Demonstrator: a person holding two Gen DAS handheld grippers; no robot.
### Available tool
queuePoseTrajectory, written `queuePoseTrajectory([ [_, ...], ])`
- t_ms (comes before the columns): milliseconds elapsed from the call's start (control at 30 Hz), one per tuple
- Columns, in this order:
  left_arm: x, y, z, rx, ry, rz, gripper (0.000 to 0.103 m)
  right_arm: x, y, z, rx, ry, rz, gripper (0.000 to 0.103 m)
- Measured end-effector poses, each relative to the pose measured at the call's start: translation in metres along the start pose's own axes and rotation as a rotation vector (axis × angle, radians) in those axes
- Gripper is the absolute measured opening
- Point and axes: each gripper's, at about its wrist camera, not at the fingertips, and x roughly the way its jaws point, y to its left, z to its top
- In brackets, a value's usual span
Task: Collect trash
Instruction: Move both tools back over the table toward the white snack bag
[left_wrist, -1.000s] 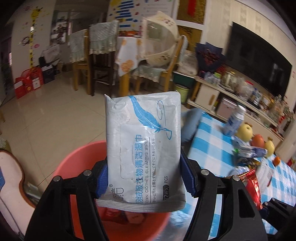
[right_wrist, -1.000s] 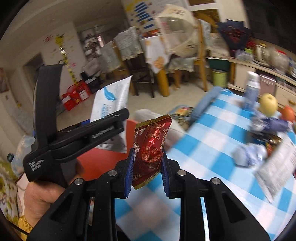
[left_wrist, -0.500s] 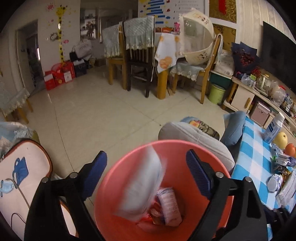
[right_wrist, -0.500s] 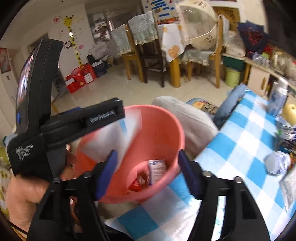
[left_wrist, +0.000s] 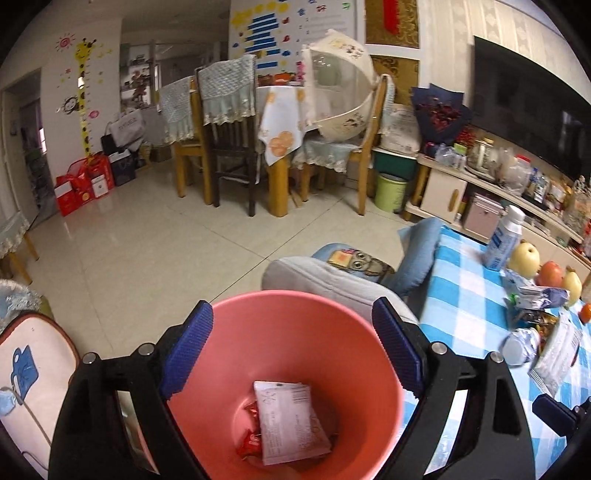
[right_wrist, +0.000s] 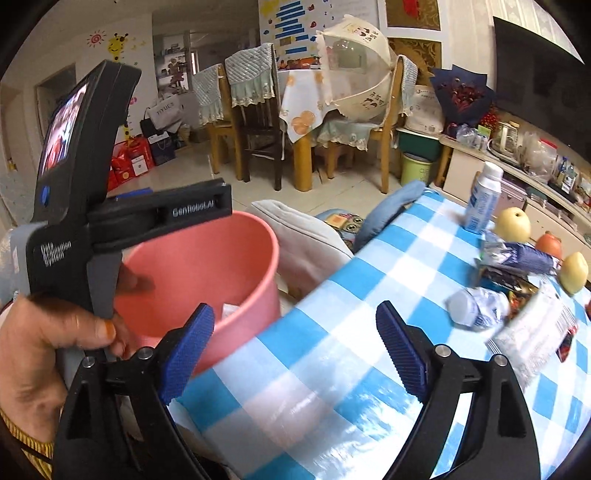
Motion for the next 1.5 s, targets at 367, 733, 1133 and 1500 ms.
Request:
queuePoseTrajectory([
  [367,-0.005,-0.037,-0.006,0.04,-0.026,-0.09,0.088,-0.02,-0.026,-0.028,0.02,0.025,-0.043,0.089],
  [733,-0.009,-0.075,-0.014,0.079,-0.036,-0.146,0.088,-0.039,-0.058,-0.049,0.066,0.012,-0.076,0.091],
  [1133,-0.011,-0.122,-0.029,0.184,-0.04,-0.193,0.088,-0.058,-0.09,-0.063,0.124,-0.014,-0.09,0.091],
  [1500,-0.011,-0.162,-0.043,0.268,-0.03,-0.242,0.08,-0.072,-0.123,-0.076,0.168,-0.023,-0.107,0.091],
])
